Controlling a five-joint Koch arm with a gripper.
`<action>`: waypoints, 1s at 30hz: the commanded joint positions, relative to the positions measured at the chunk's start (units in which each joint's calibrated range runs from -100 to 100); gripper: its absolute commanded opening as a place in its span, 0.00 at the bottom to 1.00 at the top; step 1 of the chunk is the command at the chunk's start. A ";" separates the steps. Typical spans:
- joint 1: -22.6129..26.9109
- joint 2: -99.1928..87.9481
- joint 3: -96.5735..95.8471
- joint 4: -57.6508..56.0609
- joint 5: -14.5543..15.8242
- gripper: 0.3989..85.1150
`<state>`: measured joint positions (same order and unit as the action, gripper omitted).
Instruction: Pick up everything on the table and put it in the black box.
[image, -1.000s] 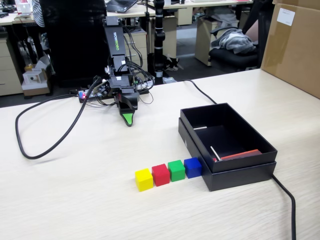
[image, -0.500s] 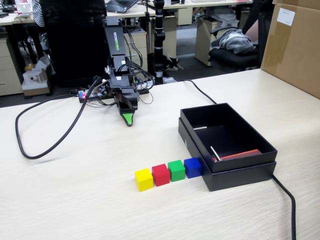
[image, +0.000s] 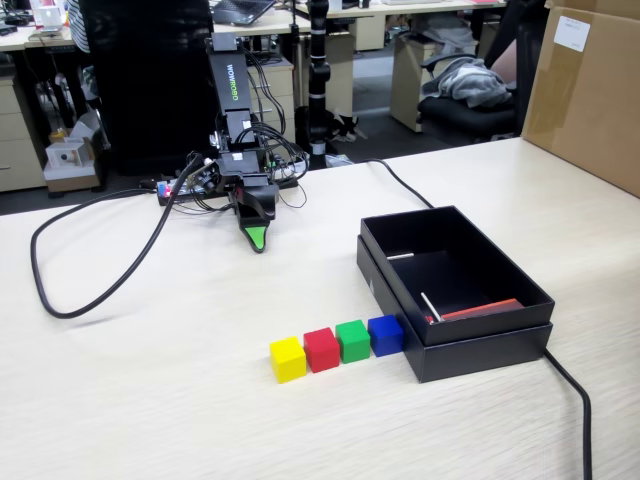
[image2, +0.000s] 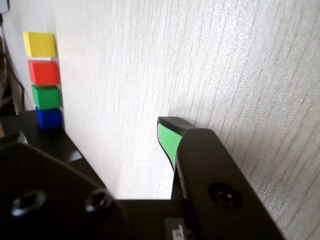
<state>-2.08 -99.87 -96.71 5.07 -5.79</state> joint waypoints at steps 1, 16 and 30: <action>0.00 -0.13 -0.66 -3.91 -0.15 0.59; 1.07 -0.13 -0.66 -3.82 -0.05 0.59; 0.29 8.71 23.28 -26.37 0.93 0.57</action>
<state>-1.49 -95.60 -82.29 -13.74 -5.64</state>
